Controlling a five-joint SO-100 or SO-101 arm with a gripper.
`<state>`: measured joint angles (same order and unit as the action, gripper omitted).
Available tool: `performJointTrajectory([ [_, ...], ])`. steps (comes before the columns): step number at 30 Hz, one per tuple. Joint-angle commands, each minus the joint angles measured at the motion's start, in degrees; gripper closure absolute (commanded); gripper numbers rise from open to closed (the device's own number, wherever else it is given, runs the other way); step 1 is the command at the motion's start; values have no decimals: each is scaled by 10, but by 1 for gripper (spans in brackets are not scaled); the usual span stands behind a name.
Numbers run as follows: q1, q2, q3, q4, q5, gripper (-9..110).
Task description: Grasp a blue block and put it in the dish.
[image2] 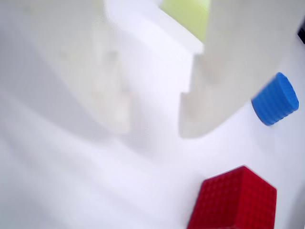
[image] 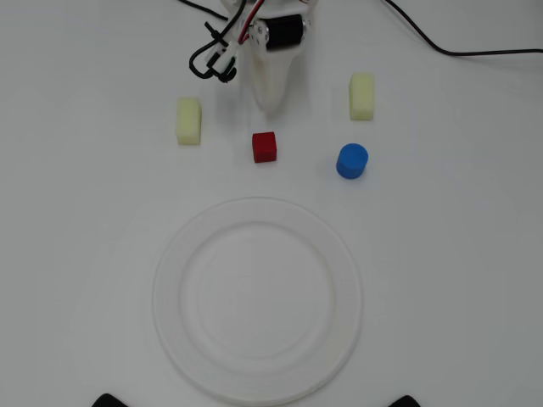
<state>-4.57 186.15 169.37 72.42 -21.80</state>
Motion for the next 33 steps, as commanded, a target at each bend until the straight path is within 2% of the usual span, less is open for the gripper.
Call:
performJointTrajectory([
  [1, 4, -95, -129, -14, 22, 94],
  [7, -78, -410, -345, 19, 35, 85],
  [13, -170, -605, -461, 48, 38, 77],
  [15, -187, -659, -498, 47, 47, 78],
  [24, -255, -780, -593, 18, 64, 78],
  [28, -272, -849, -632, 5, 66, 71],
  [33, -277, -924, -657, -28, 68, 70],
])
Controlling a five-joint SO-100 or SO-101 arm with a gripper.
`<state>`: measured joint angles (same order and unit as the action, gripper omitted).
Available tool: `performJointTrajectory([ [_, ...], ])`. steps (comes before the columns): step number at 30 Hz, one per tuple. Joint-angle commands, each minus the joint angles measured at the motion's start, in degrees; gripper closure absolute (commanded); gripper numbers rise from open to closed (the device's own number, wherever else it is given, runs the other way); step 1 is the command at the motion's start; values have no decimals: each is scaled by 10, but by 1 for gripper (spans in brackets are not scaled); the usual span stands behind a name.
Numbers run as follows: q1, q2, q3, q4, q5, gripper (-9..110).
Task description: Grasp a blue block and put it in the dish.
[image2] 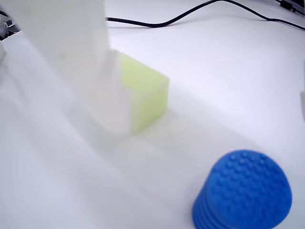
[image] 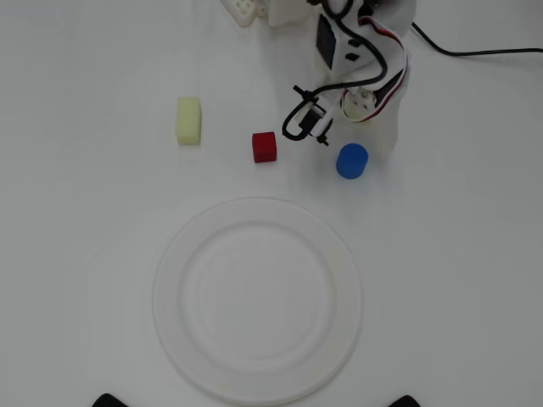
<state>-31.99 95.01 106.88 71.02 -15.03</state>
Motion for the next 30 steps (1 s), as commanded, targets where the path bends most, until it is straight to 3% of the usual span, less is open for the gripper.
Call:
performJointTrajectory([
  [1, -3, -25, -36, -20, -2, 70],
  [25, 25, -172, -110, -58, -31, 77],
  [30, 27, -182, -120, -58, -30, 89],
])
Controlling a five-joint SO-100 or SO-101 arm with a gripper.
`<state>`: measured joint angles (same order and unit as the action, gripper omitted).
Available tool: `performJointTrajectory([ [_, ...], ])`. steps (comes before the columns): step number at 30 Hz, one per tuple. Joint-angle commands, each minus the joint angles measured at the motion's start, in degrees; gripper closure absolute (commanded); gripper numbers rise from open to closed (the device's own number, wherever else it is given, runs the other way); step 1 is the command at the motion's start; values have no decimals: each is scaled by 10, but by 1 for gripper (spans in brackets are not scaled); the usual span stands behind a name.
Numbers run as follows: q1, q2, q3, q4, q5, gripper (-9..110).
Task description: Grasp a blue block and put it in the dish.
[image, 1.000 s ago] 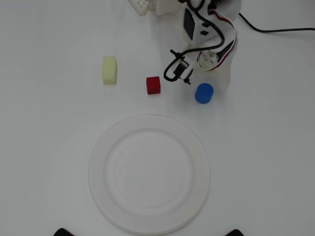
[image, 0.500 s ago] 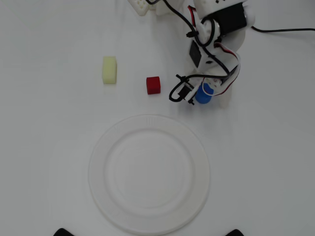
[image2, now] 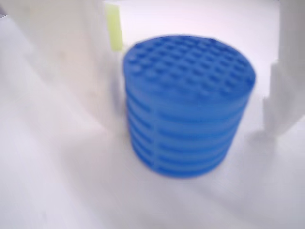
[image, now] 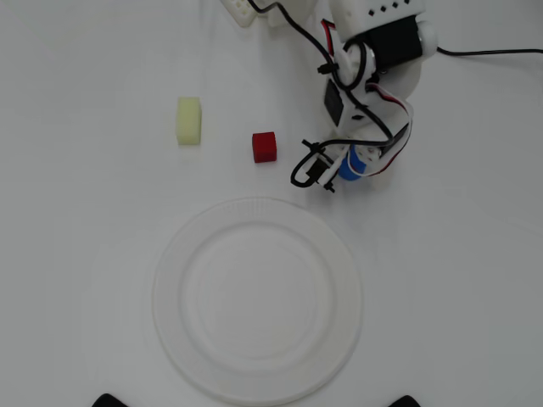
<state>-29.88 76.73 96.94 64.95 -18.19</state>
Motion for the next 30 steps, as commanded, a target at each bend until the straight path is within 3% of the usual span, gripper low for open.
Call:
performJointTrajectory([
  [1, 7, 1, -21, 3, 3, 93],
  [3, 7, 1, -22, 3, 4, 101],
  [9, 26, 59, -20, 25, 0, 101],
  [16, 92, 275, 23, 43, -29, 101],
  [20, 174, 342, 36, -26, -31, 101],
  [24, 248, 315, 23, -111, -14, 101],
  [30, 299, 117, -140, -111, 42, 101],
])
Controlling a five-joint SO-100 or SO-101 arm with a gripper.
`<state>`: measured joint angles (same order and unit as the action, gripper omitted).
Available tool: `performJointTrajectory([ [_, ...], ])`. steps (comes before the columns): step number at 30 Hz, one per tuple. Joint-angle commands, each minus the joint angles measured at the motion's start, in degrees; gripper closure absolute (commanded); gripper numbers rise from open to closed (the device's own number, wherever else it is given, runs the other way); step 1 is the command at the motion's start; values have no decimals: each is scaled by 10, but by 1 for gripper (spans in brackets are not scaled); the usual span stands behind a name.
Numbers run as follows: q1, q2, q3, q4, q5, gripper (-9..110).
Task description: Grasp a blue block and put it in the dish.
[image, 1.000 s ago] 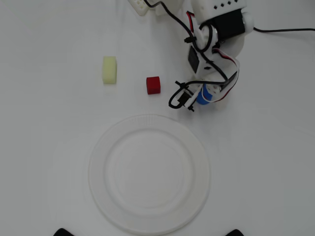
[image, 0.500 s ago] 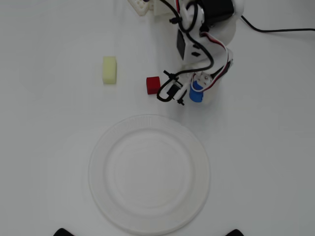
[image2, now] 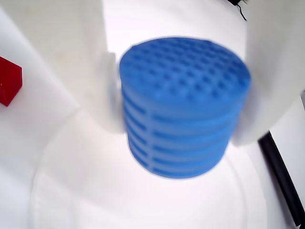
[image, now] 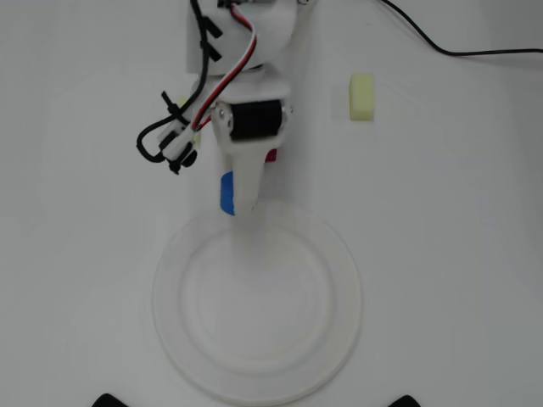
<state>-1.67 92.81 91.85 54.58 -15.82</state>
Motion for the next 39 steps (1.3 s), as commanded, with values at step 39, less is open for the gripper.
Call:
performJointTrajectory([
  [39, -11, -364, -589, 403, 5, 77],
])
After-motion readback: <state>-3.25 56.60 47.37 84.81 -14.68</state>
